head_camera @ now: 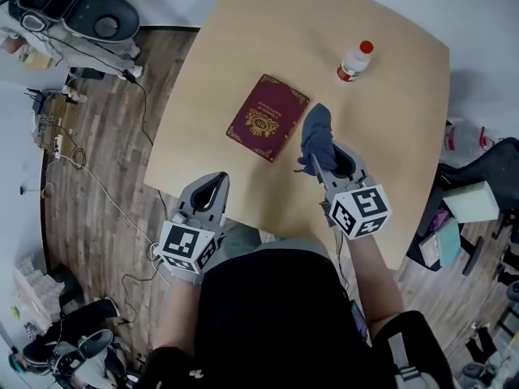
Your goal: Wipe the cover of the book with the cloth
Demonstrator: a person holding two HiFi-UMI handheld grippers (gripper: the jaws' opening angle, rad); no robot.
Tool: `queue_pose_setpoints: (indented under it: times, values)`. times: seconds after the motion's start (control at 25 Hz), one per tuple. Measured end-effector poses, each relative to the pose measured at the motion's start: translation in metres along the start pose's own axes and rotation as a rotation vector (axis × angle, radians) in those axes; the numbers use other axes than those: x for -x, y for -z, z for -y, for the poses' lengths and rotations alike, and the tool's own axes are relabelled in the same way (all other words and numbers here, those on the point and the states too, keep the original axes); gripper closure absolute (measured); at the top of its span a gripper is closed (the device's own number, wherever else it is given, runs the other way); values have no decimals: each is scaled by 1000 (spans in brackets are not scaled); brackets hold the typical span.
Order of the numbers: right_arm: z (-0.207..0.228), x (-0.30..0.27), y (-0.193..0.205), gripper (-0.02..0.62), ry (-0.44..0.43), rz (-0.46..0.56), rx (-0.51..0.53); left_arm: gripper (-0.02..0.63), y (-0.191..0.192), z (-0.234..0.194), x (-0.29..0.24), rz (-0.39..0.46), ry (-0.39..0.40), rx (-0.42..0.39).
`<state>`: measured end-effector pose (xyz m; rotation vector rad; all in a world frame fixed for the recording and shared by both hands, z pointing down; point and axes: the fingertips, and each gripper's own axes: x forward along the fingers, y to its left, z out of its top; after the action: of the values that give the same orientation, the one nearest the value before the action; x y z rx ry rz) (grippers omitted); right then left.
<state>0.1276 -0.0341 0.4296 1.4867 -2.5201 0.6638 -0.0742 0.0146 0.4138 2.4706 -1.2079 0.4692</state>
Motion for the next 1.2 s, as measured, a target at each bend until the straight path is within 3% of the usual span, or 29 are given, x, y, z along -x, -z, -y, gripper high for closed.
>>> queue_pose_setpoints:
  times: [0.64, 1.2]
  values:
    - [67, -110, 20, 479, 223, -54, -64, 584, 50, -68, -112, -213, 216, -18]
    - [124, -174, 62, 479, 339, -172, -41, 584, 84, -94, -166, -337, 305, -40]
